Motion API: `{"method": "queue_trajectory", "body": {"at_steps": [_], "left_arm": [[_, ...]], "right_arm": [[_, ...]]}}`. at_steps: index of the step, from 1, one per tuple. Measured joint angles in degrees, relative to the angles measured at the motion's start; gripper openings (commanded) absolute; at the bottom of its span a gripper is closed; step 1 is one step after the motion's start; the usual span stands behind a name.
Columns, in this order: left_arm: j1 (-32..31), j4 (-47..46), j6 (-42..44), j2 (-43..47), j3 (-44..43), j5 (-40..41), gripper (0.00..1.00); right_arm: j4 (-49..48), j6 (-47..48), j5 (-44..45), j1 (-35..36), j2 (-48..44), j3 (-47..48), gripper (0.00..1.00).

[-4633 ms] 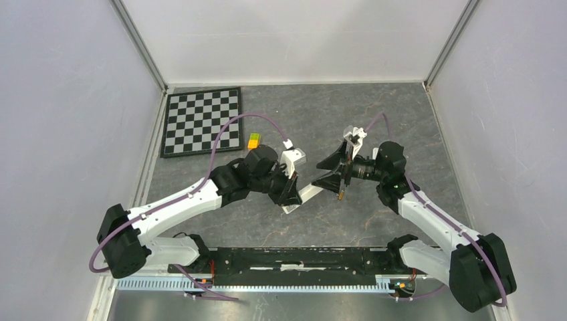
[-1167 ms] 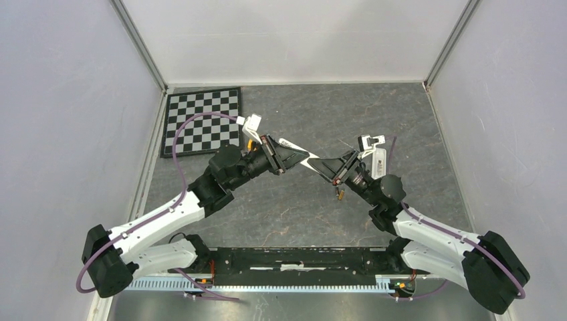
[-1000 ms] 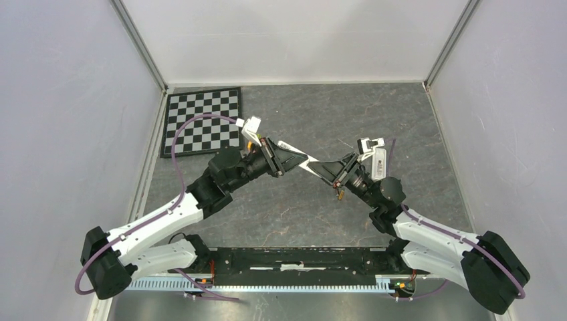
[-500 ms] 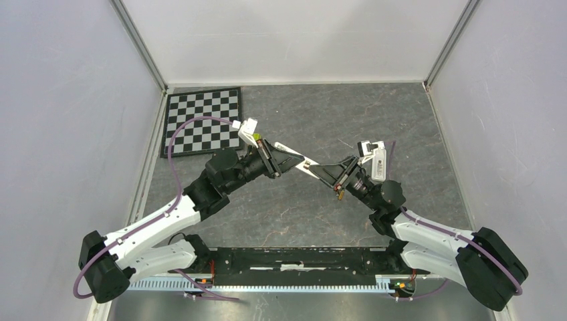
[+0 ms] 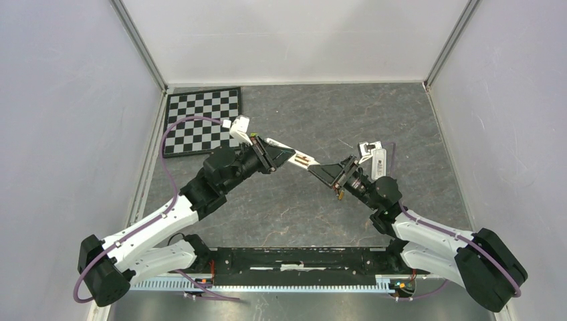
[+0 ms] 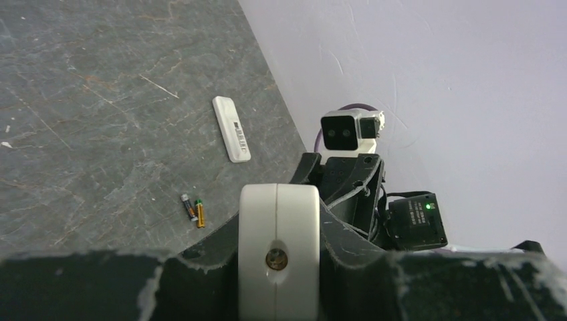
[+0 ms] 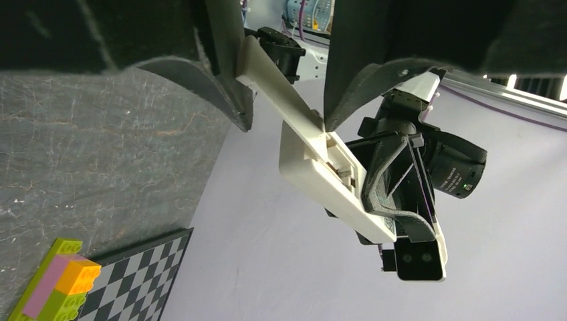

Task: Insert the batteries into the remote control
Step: Remove the battery cover from the remote control, then place the battery cover at the center of the board.

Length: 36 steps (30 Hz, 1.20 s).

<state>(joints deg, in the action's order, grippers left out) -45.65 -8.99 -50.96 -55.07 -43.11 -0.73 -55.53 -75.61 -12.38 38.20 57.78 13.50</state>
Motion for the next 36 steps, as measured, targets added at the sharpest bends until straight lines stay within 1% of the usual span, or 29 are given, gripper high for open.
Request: {"method": "queue_trajectory", "body": {"at_steps": [6,8,9,11,16,22,23,26,32,34,35,36], "left_arm": [[0.0,1.73,1.97,0.0,0.0,2.38,0.02],[0.0,2.93,2.95,0.0,0.0,3.45,0.02],[0.0,3.54,3.48,0.0,0.0,3.85,0.02],[0.0,4.5,4.48,0.0,0.0,4.44,0.02],[0.04,7.89,9.05,0.26,0.0,6.36,0.02],[0.07,13.79,13.53,4.11,1.38,11.91,0.02],[0.07,14.4,14.01,4.81,1.68,12.61,0.02],[0.07,16.17,15.52,6.01,2.14,13.31,0.02],[0.07,17.29,17.29,5.14,2.14,12.13,0.02],[0.07,17.62,17.57,4.28,2.14,11.28,0.02],[0.07,17.7,17.62,3.87,2.14,10.88,0.02],[0.07,17.81,17.62,3.41,2.14,10.43,0.02]], "right_arm": [[1.33,0.33,0.02,0.0,0.02,0.0,0.3],[1.79,0.52,0.02,0.0,0.04,0.0,0.19],[2.1,0.68,0.02,0.0,0.04,0.0,0.1],[2.51,1.38,0.0,0.0,0.11,0.0,0.0],[3.32,2.95,-0.22,0.0,0.76,-0.13,0.0],[8.9,6.58,-0.5,0.0,2.97,-0.63,0.0],[10.43,7.32,-0.44,0.0,3.63,-0.68,0.01],[13.42,9.53,-0.63,0.0,6.4,-1.01,0.09],[16.17,12.55,-3.56,0.0,15.67,-1.01,0.22],[16.74,13.0,-4.35,0.0,17.59,-0.98,0.31],[17.11,13.38,-4.63,0.0,18.23,-0.98,0.37],[17.66,13.94,-4.85,0.0,18.73,-0.98,0.46]]}}
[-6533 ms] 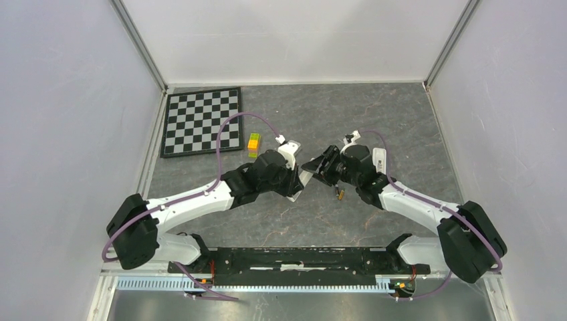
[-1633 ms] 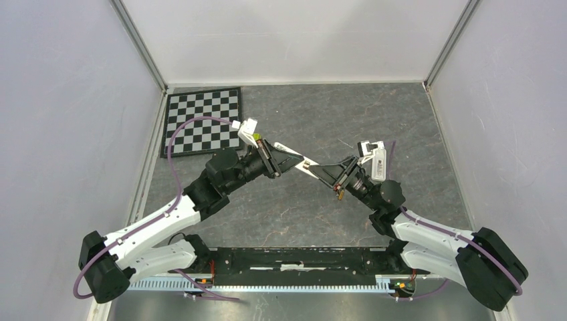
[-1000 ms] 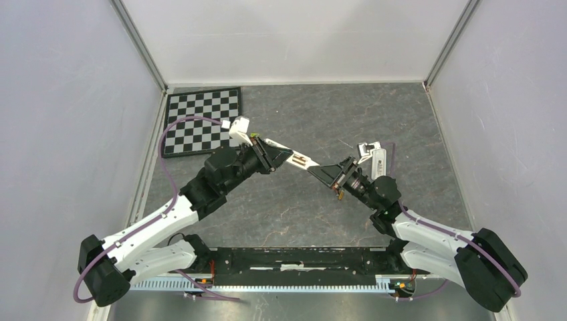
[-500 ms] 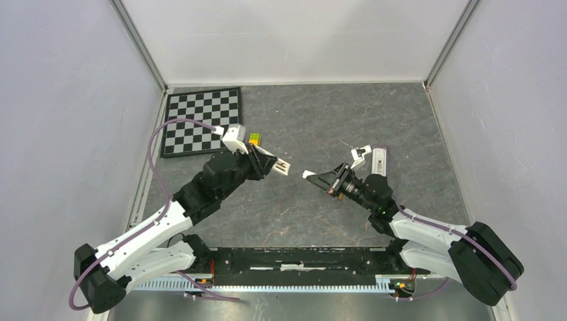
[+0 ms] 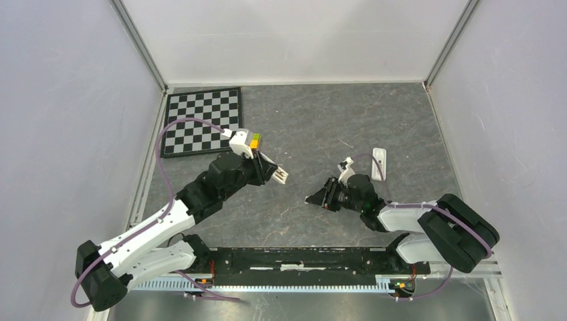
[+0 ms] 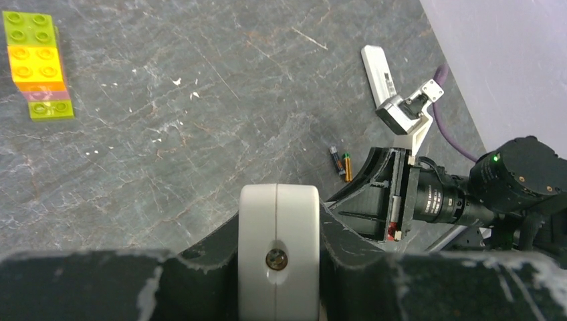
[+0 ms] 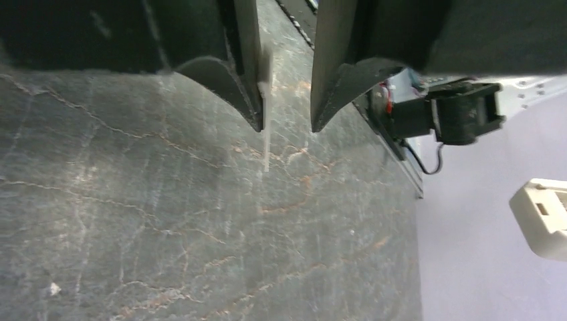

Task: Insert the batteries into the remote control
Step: Place the battery cover at the center of the board, then adjust the remote control.

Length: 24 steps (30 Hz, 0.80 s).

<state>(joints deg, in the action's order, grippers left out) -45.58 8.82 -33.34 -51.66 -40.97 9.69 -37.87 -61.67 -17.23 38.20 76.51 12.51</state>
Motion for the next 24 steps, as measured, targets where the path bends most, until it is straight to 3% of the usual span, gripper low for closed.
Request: {"method": "queue_trajectory", "body": {"at_steps": [3,5,18,24], "left_arm": [[0.0,0.33,0.0,-0.96,-0.02,-1.29,0.03],[0.02,0.66,0.02,-1.64,-0.11,-2.25,0.03],[0.63,1.81,2.4,-3.39,-1.7,-10.08,0.02],[0.85,1.81,6.14,-3.3,-2.43,-18.32,0.02]], "right_arm": [[2.64,1.64,-0.13,0.0,0.0,0.24,0.71],[5.31,3.17,0.22,0.0,-0.76,0.59,0.79],[21.35,16.68,4.85,0.0,-14.62,4.0,0.89],[19.06,27.63,-2.89,-0.07,-22.62,5.6,0.91]]}}
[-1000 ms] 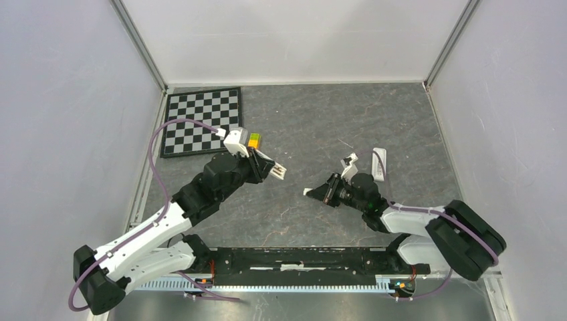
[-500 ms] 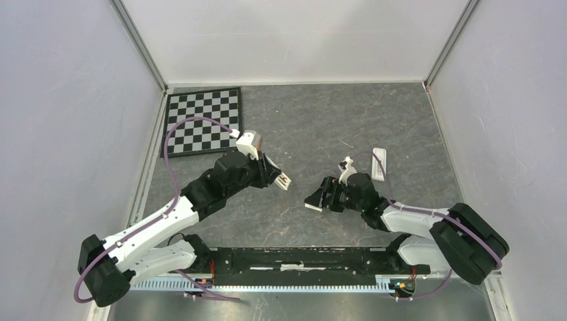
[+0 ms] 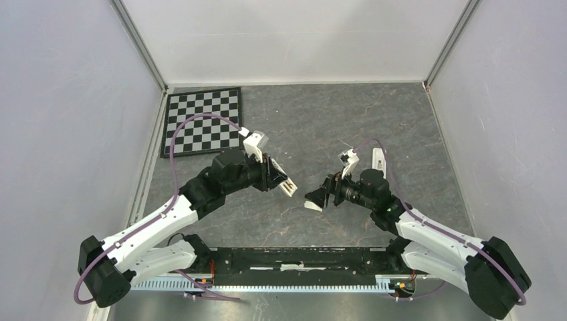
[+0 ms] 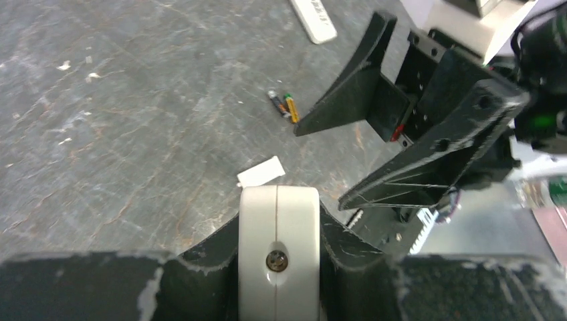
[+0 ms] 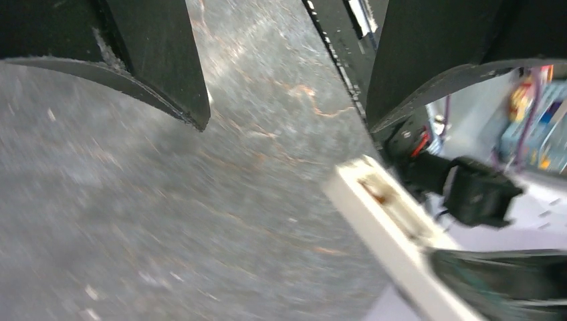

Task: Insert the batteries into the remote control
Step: Adjust the remote control.

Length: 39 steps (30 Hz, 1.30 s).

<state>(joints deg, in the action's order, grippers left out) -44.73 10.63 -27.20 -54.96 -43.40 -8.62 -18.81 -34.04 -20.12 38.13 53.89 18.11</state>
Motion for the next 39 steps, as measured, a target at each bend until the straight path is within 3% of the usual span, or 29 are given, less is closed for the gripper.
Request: {"method": "queue_trajectory", "body": {"at_steps": [6,9,12,15,18,21,23,26,39], "left_arm": [[0.0,-0.07,3.39,0.35,-1.09,-12.31,0.02],[-0.02,-0.48,4.37,0.35,-2.12,-18.34,0.02],[0.0,-2.14,4.44,0.35,-2.54,-23.54,0.03],[0.0,-4.35,4.11,0.31,-2.58,-27.52,0.07],[0.09,-6.88,3.23,0.2,-2.58,-29.35,0.21],[0.44,-9.11,1.18,0.04,-2.58,-30.34,0.37],[0.52,-10.84,-0.72,0.0,-2.58,-29.66,0.54],[0.31,-11.91,-4.42,-0.26,-3.04,-26.08,0.6],[0.24,-17.22,-15.26,-1.2,-4.04,-15.37,0.64]], "right_arm": [[-7.76,5.29,-16.2,0.07,-0.5,4.17,0.91],[-12.44,5.03,-22.36,0.39,1.11,5.29,0.85],[-15.34,3.96,-25.83,1.09,2.38,5.31,0.71],[-17.11,2.05,-27.91,1.68,3.65,5.33,0.49],[-19.89,-0.76,-29.73,1.99,4.26,5.35,0.26],[-24.02,-4.22,-30.67,2.27,4.28,5.31,0.14],[-25.97,-6.45,-30.16,2.16,4.26,5.16,0.12],[-28.63,-8.31,-26.91,2.16,4.04,4.7,0.12],[-38.38,-17.86,-18.99,2.16,4.57,2.51,0.12]]}}
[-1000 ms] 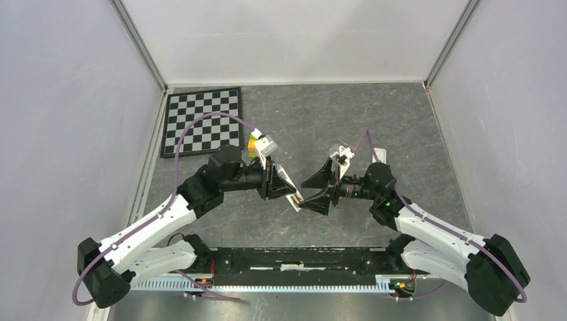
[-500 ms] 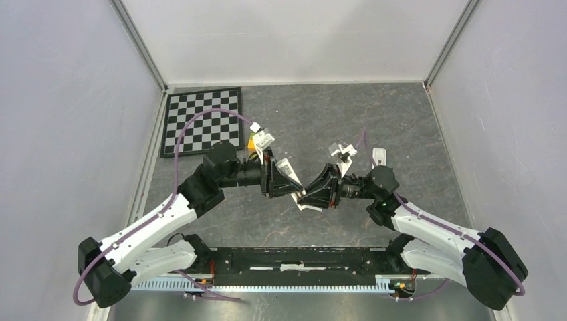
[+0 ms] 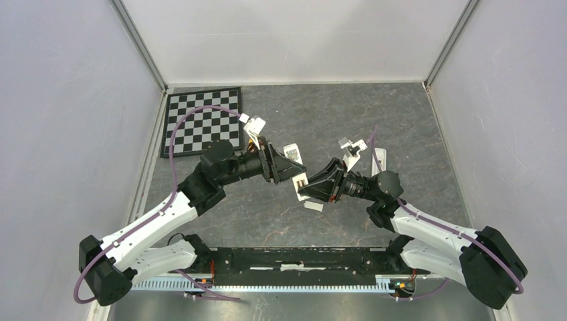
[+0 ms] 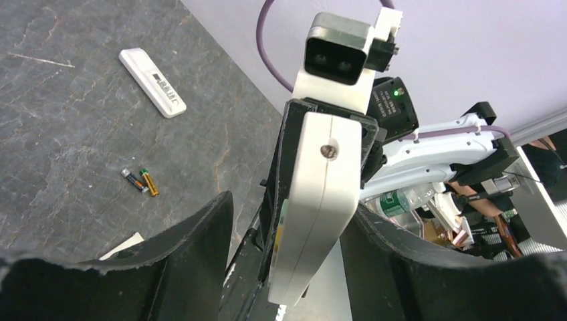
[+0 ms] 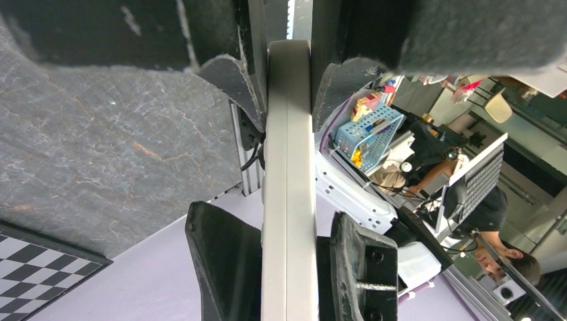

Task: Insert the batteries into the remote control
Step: Adjust the remote control.

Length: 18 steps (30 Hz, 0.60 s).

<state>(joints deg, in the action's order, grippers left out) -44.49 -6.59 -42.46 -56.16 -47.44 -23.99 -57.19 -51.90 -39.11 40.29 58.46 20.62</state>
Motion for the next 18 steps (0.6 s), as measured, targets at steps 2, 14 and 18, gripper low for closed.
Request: {"method": "queue_trajectory", "body": {"at_steps": [2,14,18], "left_arm": [[0.02,-0.96,-0.42,0.0,0.04,0.37,0.55],[0.04,0.96,0.83,0.07,0.46,4.98,0.02],[0.09,9.73,2.69,0.46,0.15,15.32,0.02]], "right_arm": [[-0.85,-1.03,0.02,0.0,0.46,-0.07,0.13],[5.35,1.97,2.49,0.0,-0.83,-0.09,0.78],[18.18,8.76,8.81,0.02,-4.59,1.79,0.7]]}}
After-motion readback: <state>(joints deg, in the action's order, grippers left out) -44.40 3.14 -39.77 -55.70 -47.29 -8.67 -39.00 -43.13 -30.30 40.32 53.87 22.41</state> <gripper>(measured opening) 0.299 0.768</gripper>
